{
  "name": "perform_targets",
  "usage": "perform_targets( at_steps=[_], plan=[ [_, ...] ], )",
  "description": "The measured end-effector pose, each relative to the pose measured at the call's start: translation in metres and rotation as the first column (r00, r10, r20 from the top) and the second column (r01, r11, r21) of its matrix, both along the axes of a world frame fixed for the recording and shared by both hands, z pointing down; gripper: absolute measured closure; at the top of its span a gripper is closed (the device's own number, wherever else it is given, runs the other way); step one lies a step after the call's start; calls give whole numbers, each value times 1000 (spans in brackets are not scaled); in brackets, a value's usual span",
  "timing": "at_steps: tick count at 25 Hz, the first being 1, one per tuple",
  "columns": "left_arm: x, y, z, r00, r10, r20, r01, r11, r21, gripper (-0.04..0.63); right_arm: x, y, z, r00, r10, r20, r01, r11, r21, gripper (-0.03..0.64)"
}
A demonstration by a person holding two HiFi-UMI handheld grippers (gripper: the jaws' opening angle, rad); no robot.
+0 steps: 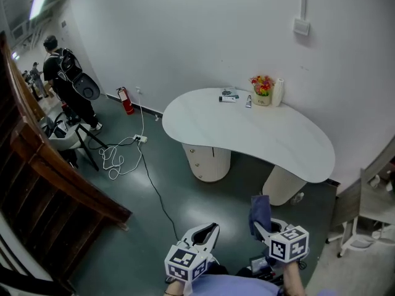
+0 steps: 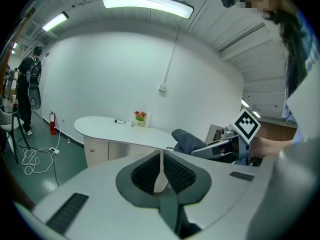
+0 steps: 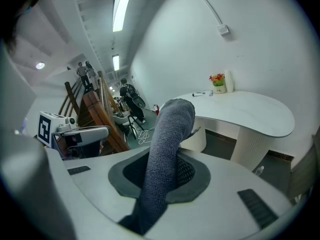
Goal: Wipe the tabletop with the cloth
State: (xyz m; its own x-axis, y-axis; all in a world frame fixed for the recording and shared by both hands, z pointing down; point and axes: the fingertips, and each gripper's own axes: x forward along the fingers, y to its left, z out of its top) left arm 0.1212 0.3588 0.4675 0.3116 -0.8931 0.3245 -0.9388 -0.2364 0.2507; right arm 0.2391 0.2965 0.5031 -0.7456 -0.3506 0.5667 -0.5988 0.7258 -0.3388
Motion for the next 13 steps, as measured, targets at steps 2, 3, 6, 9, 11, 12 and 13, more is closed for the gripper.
perform_targets(
  at_steps=[2, 3, 6, 9, 11, 12, 13],
  plan=[
    [5, 3, 1, 1000, 3, -2, -3, 1000, -5, 572, 6, 5, 0, 1000, 2, -2, -2, 1000, -1, 546],
    [9, 5, 1, 1000, 4, -3, -4, 1000, -5, 572, 9, 6, 0, 1000, 3, -3, -3, 1000, -1, 546],
    [17, 8, 1, 1000, 2, -9, -2, 1000, -1, 572, 18, 11, 0, 1000, 1, -8, -1, 1000, -1, 546],
    [26, 13, 0, 1000, 2, -12, -2, 1000, -4, 572, 24, 16, -1, 1000, -4, -15, 4, 1000, -6, 546],
    [33, 20, 0, 1000, 1, -17, -1, 1000, -13, 572, 30, 23, -2, 1000, -9, -22, 9, 1000, -11, 546],
    [36, 25, 1, 1000, 0, -20, 0, 1000, -17, 572, 33, 27, -3, 1000, -12, -25, 12, 1000, -14, 546],
    [39, 30, 1, 1000, -2, -23, 1, 1000, -22, 572, 35, 30, -3, 999, -14, -28, 14, 1000, -17, 546]
  ],
)
